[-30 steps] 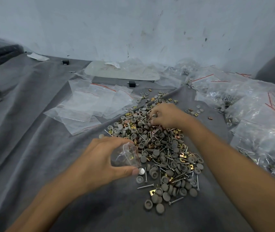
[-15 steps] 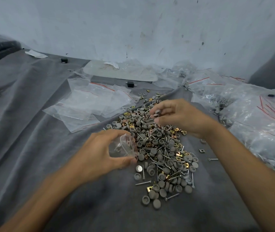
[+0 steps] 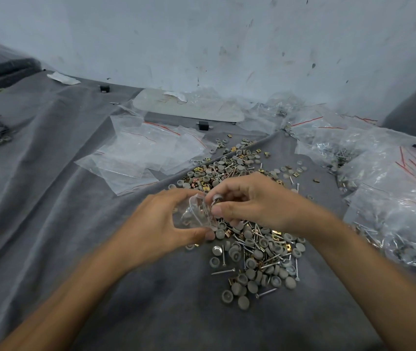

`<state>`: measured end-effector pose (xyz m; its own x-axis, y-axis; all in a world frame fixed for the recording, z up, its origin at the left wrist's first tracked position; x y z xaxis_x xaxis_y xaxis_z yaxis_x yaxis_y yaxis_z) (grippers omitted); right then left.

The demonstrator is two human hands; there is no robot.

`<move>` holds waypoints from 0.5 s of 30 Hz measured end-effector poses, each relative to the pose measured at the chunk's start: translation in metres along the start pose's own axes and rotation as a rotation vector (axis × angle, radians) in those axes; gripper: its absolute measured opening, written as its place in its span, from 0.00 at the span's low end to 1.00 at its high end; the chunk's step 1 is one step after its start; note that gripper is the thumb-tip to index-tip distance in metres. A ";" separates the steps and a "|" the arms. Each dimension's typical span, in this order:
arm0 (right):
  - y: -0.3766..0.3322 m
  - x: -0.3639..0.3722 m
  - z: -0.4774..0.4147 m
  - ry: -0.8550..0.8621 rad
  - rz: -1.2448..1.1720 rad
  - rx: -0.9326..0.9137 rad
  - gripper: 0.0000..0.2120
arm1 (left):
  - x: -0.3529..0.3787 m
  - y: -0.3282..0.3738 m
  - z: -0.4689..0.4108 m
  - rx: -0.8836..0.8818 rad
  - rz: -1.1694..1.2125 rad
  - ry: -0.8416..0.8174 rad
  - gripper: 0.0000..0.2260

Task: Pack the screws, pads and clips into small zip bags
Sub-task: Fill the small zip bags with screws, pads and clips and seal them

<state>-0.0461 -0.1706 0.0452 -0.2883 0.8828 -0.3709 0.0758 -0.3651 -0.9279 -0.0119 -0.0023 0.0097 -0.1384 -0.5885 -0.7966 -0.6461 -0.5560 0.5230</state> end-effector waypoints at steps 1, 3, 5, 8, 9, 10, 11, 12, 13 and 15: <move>-0.001 0.002 -0.001 -0.002 0.029 -0.012 0.08 | 0.000 0.001 0.000 0.007 0.003 0.004 0.24; -0.002 0.004 -0.002 0.013 0.058 -0.025 0.08 | -0.001 0.002 0.000 0.014 0.002 0.009 0.24; -0.001 0.005 -0.002 0.029 0.111 -0.029 0.09 | 0.000 0.002 -0.001 0.013 0.008 0.009 0.24; 0.003 0.009 -0.002 0.012 0.138 -0.025 0.09 | 0.002 0.002 -0.001 0.021 0.027 -0.001 0.26; 0.003 0.009 -0.002 0.011 0.129 -0.029 0.09 | 0.002 0.002 -0.001 0.019 0.033 -0.004 0.27; 0.002 0.009 -0.002 0.010 0.124 -0.038 0.09 | 0.003 0.001 -0.001 0.017 0.038 -0.005 0.27; 0.001 0.009 -0.002 0.007 0.121 -0.048 0.10 | 0.003 0.001 -0.001 0.014 0.041 -0.005 0.27; 0.000 0.009 -0.002 0.003 0.117 -0.053 0.10 | 0.002 0.001 0.000 0.014 0.041 -0.004 0.27; 0.000 0.009 -0.002 0.001 0.116 -0.051 0.10 | 0.002 0.001 0.000 0.015 0.039 -0.003 0.26; -0.001 0.009 -0.001 -0.006 0.122 -0.044 0.11 | 0.001 0.002 0.000 0.016 0.041 0.001 0.25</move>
<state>-0.0476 -0.1618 0.0430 -0.2798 0.8310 -0.4807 0.1519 -0.4561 -0.8769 -0.0132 -0.0038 0.0100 -0.1643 -0.6111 -0.7743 -0.6516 -0.5221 0.5503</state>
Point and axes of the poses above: each hand's wrist, its own z-axis away from the middle knuckle, its own x-axis out of the palm, y = z × x, the point moved 6 cm from there along -z, towards the middle knuckle, and after that the axes turned 14 degrees about -z, right-handed, at the moved point
